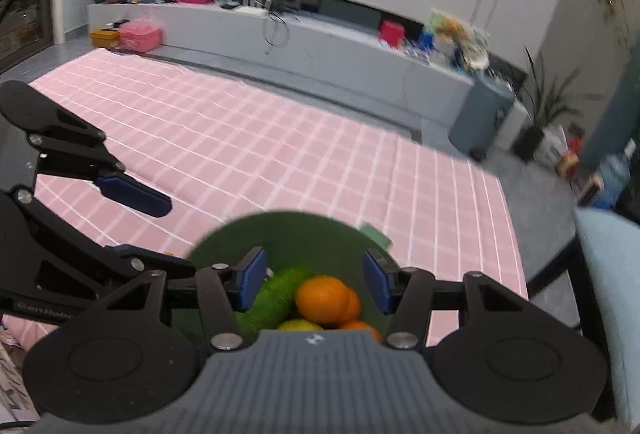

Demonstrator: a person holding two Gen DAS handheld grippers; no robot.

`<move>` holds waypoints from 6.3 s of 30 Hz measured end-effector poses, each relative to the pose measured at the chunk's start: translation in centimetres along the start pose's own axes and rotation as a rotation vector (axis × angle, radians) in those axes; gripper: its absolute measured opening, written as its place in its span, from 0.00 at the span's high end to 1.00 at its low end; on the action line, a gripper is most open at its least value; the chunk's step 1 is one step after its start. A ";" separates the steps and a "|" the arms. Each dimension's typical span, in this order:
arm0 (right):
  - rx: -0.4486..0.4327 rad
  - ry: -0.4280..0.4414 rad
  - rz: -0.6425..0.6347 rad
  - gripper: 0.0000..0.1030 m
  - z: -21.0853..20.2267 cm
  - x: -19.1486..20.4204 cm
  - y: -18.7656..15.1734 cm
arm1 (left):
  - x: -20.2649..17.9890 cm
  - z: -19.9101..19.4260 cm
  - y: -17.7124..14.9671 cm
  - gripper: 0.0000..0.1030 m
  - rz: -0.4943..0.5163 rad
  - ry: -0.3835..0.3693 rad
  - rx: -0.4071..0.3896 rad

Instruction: Organize fruits

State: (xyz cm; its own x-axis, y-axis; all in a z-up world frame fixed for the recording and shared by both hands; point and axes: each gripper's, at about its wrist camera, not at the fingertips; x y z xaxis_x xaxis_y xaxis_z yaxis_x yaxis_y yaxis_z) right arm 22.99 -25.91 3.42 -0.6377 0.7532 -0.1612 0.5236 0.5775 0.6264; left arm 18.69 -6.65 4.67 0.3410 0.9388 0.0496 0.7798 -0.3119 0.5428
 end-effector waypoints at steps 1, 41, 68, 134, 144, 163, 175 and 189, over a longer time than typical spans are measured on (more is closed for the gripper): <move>-0.013 0.009 -0.020 0.50 -0.4 0.5 0.2 | 0.3 -0.3 -0.2 0.45 -0.009 -0.003 -0.006; 0.307 0.120 -0.739 0.75 9.3 15.1 1.8 | 9.4 3.7 -9.1 0.55 -0.127 -0.141 0.045; 0.297 0.084 -0.640 0.80 7.9 14.0 3.1 | 9.6 4.5 -8.3 0.55 -0.119 -0.172 0.011; 0.346 -0.022 -0.015 0.80 5.0 -1.9 -5.4 | -2.3 7.1 1.9 0.73 0.122 -0.013 0.209; 0.342 -0.030 -0.019 0.75 5.0 -1.3 -5.3 | -2.1 6.9 1.6 0.68 0.093 -0.033 0.194; 0.083 -0.110 0.100 0.42 -2.2 -0.4 -4.4 | -1.5 -2.3 -0.1 0.41 -0.051 0.008 -0.093; -0.121 -0.039 0.299 0.21 -7.1 2.5 -6.7 | -1.3 -7.8 -4.7 0.15 -0.218 0.125 -0.287; -0.166 0.002 0.375 0.09 -6.4 8.2 -10.7 | -0.8 -6.5 -11.2 0.15 -0.310 0.252 -0.210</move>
State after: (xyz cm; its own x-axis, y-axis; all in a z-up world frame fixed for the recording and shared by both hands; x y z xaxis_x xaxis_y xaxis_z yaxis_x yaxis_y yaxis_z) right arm 8.61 -27.92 0.29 -0.4216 0.9009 0.1032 0.6219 0.2044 0.7560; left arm 6.30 -2.96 4.02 -0.0503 0.9977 0.0465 0.6924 0.0013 0.7215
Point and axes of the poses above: each gripper's, at about its wrist camera, not at the fingertips, and z roughly the way its jaws point, x to its left, y to its top, and after that the axes turned 9 degrees about x, right-handed
